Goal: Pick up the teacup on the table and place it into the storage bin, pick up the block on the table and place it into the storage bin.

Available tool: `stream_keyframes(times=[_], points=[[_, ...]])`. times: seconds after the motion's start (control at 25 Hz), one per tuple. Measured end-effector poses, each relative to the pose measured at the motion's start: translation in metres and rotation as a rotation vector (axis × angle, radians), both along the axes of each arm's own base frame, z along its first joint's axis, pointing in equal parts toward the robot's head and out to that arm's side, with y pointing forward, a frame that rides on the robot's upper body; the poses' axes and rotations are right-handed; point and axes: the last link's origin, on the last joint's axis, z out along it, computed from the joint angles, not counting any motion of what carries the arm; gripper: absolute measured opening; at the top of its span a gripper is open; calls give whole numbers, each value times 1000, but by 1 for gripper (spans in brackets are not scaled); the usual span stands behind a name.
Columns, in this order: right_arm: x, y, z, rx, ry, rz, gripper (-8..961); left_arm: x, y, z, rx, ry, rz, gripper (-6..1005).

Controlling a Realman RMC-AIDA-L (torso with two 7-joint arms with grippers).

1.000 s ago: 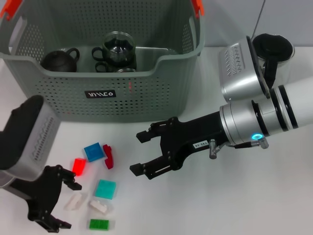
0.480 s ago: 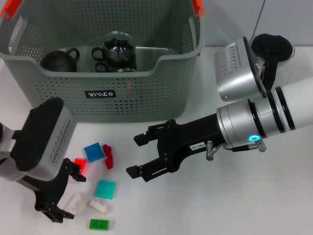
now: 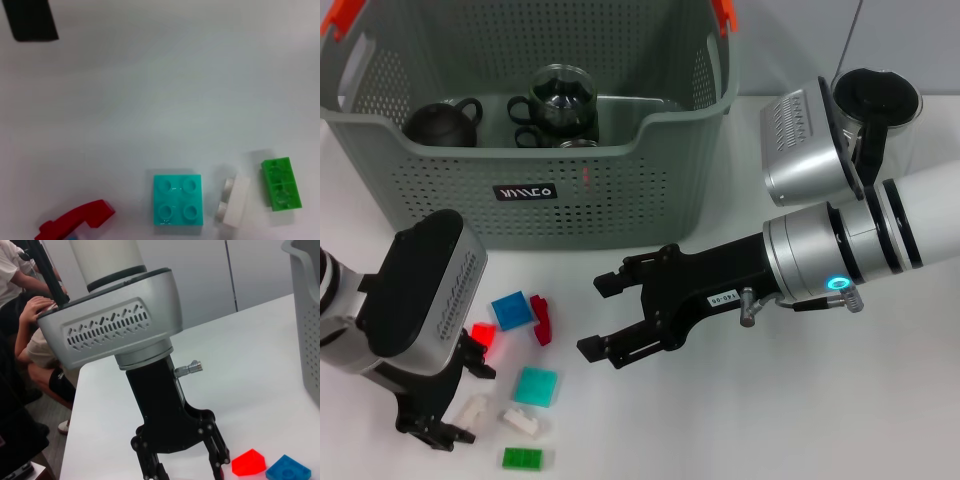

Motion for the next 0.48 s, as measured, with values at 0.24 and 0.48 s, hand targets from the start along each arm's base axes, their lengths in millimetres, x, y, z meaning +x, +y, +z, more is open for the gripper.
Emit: stream_keyframes(times=[0.24, 0.48], points=[[0, 1, 1, 6, 0, -2, 900, 0, 0, -1, 0, 4, 17, 703], [0, 2, 1, 13, -2, -3, 899, 2, -1, -3, -11, -1, 17, 501]])
